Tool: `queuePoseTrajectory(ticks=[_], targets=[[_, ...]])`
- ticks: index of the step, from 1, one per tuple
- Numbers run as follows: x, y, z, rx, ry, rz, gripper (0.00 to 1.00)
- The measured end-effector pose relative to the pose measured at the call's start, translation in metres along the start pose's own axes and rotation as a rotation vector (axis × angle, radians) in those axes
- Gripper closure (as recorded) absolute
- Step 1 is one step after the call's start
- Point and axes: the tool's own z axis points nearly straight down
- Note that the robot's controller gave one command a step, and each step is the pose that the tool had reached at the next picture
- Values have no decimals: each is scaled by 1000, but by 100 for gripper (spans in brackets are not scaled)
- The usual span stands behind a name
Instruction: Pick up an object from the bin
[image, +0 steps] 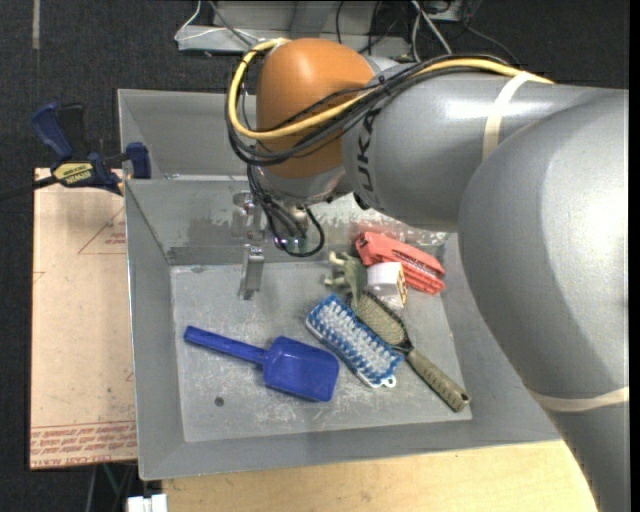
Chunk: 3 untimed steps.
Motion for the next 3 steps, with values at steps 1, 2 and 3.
queuePoseTrajectory(ticks=[1, 2, 3], targets=[[0, 0, 0, 0, 0, 0, 0], [84, 1, 53, 0, 8, -9, 0], [92, -60, 26, -2, -15, 32, 0]])
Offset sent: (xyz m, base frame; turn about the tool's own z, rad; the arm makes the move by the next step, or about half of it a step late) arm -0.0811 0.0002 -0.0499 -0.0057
